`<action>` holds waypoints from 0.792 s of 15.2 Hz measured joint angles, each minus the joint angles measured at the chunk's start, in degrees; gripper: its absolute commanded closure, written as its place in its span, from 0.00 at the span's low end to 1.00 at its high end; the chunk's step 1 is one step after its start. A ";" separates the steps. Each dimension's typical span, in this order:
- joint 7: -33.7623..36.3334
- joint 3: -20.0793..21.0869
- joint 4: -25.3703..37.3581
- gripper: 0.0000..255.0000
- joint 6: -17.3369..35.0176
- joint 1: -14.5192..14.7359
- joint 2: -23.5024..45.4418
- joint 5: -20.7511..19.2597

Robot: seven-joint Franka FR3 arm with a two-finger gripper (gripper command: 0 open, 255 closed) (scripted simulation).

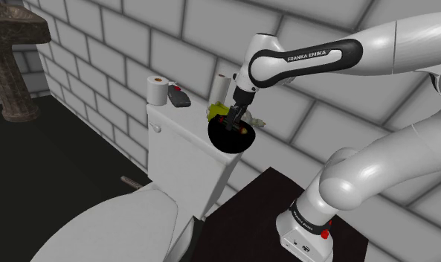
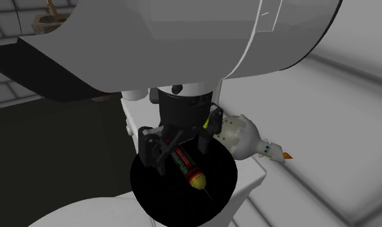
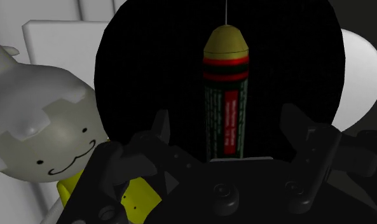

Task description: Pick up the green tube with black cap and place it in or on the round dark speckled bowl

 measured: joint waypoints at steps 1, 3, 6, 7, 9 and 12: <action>0.00 0.00 0.00 0.00 0.00 0.00 0.00 0.00; 0.06 -0.08 1.59 0.00 -2.50 -0.09 -0.97 -0.15; 0.10 -0.29 4.96 0.00 -7.05 -0.25 -2.17 -0.39; 0.12 -0.29 5.31 0.00 -7.48 -0.26 -2.23 -0.41; 0.15 -0.28 5.42 0.00 -7.79 -0.25 -2.38 -0.40; 0.16 -0.28 5.48 0.00 -7.91 -0.25 -2.43 -0.41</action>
